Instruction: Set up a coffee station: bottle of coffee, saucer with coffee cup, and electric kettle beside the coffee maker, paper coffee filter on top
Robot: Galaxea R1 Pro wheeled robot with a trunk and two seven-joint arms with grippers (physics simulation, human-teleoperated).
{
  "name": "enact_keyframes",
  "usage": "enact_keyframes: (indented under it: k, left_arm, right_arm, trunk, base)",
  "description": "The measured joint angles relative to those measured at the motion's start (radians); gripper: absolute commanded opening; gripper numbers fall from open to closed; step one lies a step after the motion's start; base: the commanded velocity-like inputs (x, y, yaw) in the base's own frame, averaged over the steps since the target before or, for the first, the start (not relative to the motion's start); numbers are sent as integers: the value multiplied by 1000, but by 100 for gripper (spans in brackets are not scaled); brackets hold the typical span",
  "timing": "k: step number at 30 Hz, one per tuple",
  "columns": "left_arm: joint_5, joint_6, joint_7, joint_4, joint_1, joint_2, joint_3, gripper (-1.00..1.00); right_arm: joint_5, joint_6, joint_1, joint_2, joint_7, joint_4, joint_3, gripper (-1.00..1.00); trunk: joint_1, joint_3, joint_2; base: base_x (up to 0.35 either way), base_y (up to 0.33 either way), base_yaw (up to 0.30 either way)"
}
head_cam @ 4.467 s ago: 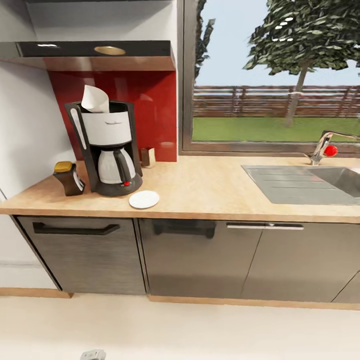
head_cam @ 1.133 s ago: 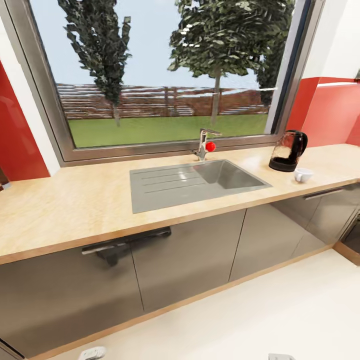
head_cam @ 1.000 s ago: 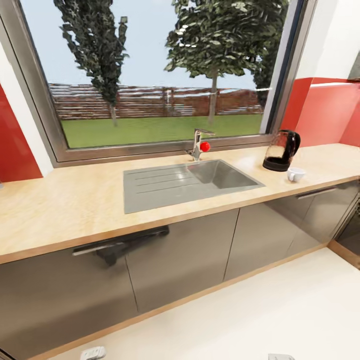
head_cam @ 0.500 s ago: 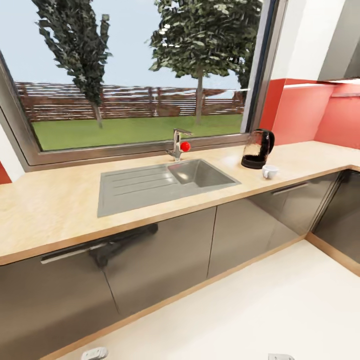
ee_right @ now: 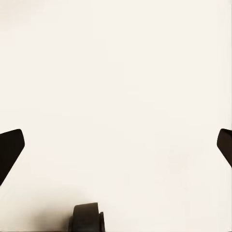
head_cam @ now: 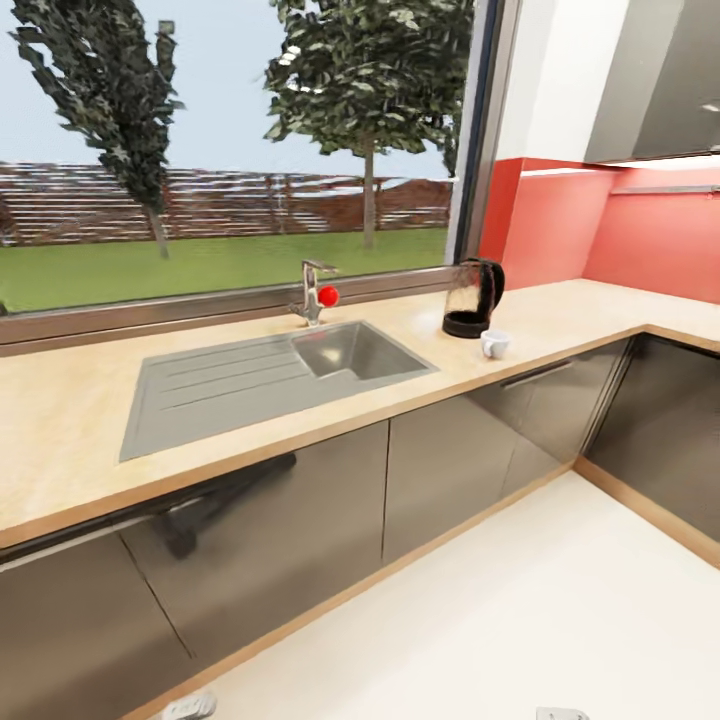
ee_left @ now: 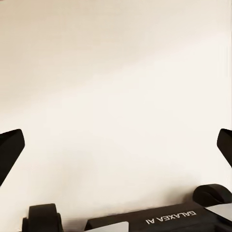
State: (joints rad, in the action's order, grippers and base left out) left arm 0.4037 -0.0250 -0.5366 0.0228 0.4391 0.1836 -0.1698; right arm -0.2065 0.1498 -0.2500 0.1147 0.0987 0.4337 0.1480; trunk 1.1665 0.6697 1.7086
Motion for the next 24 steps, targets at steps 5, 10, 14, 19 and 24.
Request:
enact_keyframes:
  k: [5, 10, 14, 19, 24]
  left_arm:
    - [0, 0, 0, 0, 0, 0, 0, 100]
    - [0, 0, 0, 0, 1, 0, 0, 100]
    - [0, 0, 0, 0, 1, 0, 0, 100]
    - [0, 0, 0, 0, 1, 0, 0, 100]
    - [0, 0, 0, 0, 1, 0, 0, 100]
  right_arm:
    - [0, 0, 0, 0, 0, 0, 0, 100]
    - [0, 0, 0, 0, 0, 0, 0, 100]
    - [0, 0, 0, 0, 0, 0, 0, 100]
    - [0, 0, 0, 0, 0, -1, 0, 100]
    - [0, 0, 0, 0, 0, -1, 0, 100]
  trunk:
    - [0, 0, 0]
    - [0, 0, 0]
    - [0, 0, 0]
    - [0, 0, 0]
    - [0, 0, 0]
  base:
    - [223, -245, -233]
    - [224, -252, -250]
    - [224, -255, -254]
    - [224, -257, -254]
    - [224, -259, -255]
